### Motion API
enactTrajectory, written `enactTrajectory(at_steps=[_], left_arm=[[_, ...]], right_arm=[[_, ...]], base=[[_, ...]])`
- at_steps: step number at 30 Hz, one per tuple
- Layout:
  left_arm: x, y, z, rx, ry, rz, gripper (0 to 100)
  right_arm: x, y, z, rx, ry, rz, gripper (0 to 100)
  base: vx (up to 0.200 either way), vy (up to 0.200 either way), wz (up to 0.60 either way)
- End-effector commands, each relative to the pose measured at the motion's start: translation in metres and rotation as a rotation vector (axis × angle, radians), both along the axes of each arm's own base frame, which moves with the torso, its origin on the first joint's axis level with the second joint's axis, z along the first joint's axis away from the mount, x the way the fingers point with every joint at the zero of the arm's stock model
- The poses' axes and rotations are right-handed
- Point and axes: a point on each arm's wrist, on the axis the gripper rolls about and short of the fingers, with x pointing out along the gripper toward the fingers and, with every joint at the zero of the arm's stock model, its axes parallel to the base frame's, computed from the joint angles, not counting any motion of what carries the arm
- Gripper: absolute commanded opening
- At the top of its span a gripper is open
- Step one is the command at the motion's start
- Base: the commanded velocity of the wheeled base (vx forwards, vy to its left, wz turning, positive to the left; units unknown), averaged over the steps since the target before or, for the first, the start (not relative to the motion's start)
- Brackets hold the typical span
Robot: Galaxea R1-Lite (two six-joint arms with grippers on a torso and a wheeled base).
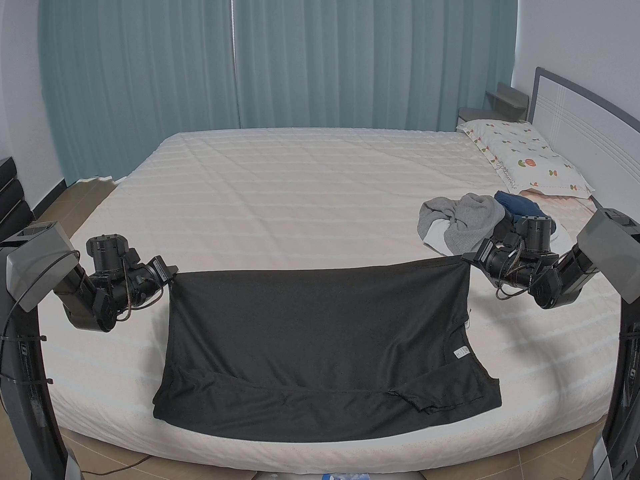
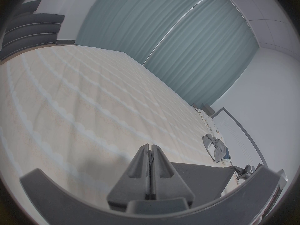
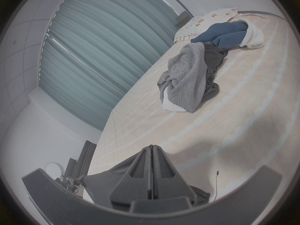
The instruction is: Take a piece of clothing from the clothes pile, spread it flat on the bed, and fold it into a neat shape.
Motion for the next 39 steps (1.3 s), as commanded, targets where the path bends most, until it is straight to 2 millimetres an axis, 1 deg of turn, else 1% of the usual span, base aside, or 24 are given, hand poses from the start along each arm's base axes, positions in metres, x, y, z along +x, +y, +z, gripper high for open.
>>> enactTrajectory(at_steps=[1, 4, 7, 8, 9, 12, 13, 14, 15, 18, 21, 22, 24, 26, 29, 32, 33, 34, 39], left_arm=[[-0.002, 0.0, -0.002, 0.008, 0.008, -0.004, 0], [-0.007, 0.0, -0.006, 0.033, 0.023, -0.014, 0], [-0.011, 0.001, -0.005, 0.056, 0.021, -0.023, 0], [-0.018, 0.002, -0.003, 0.09, 0.023, -0.032, 0], [-0.021, 0.002, -0.003, 0.104, 0.023, -0.038, 0], [-0.031, 0.002, -0.002, 0.141, 0.035, -0.056, 0], [-0.034, 0.001, -0.002, 0.152, 0.037, -0.062, 0], [-0.034, 0.001, -0.002, 0.152, 0.037, -0.062, 0], [-0.043, 0.002, 0.0, 0.175, 0.042, -0.071, 0], [-0.052, 0.002, -0.002, 0.192, 0.059, -0.082, 0], [-0.063, 0.002, -0.009, 0.218, 0.095, -0.101, 0], [-0.066, 0.001, -0.011, 0.226, 0.101, -0.107, 0], [-0.076, 0.002, -0.017, 0.248, 0.12, -0.126, 0], [-0.084, 0.001, -0.024, 0.261, 0.132, -0.137, 0], [-0.091, -0.001, -0.028, 0.265, 0.118, -0.137, 0], [-0.097, -0.003, -0.039, 0.263, 0.136, -0.14, 0], [-0.098, -0.003, -0.039, 0.263, 0.136, -0.14, 0], [-0.1, -0.004, -0.043, 0.263, 0.145, -0.143, 0], [-0.106, -0.004, -0.05, 0.255, 0.178, -0.145, 0]], right_arm=[[-0.004, 0.0, 0.001, 0.002, 0.002, 0.002, 0], [-0.012, 0.0, 0.004, -0.002, 0.012, 0.008, 0], [-0.016, -0.001, 0.006, -0.001, 0.016, 0.012, 0], [-0.025, -0.002, 0.01, 0.001, 0.025, 0.026, 0], [-0.03, -0.003, 0.011, -0.001, 0.029, 0.038, 0], [-0.044, -0.003, 0.01, -0.032, 0.046, 0.079, 0], [-0.049, -0.003, 0.008, -0.046, 0.053, 0.086, 0], [-0.049, -0.003, 0.008, -0.046, 0.053, 0.086, 0], [-0.06, -0.006, 0.003, -0.083, 0.074, 0.098, 0], [-0.074, -0.008, -0.005, -0.126, 0.103, 0.123, 0], [-0.091, -0.008, -0.018, -0.165, 0.15, 0.162, 0], [-0.094, -0.008, -0.019, -0.175, 0.156, 0.167, 0], [-0.106, -0.008, -0.029, -0.211, 0.191, 0.197, 0], [-0.109, -0.008, -0.036, -0.234, 0.208, 0.214, 0], [-0.115, -0.006, -0.048, -0.242, 0.25, 0.229, 0], [-0.118, -0.004, -0.06, -0.248, 0.273, 0.241, 0], [-0.118, -0.004, -0.059, -0.248, 0.271, 0.24, 0], [-0.119, -0.003, -0.065, -0.251, 0.268, 0.241, 0], [-0.123, -0.003, -0.081, -0.25, 0.254, 0.239, 0]], base=[[0.0, 0.0, 0.0], [0.0, 0.0, 0.0], [0.0, 0.0, 0.0], [0.0, 0.0, 0.0], [0.0, 0.0, 0.0], [0.0, 0.0, 0.0], [0.0, 0.0, 0.0], [0.0, 0.0, 0.0], [0.0, 0.0, 0.0], [0.0, 0.0, 0.0], [0.0, 0.0, 0.0], [0.0, 0.0, 0.0], [0.0, 0.0, 0.0], [0.0, 0.0, 0.0], [0.0, 0.0, 0.0], [0.0, 0.0, 0.0], [0.0, 0.0, 0.0], [0.0, 0.0, 0.0], [0.0, 0.0, 0.0]])
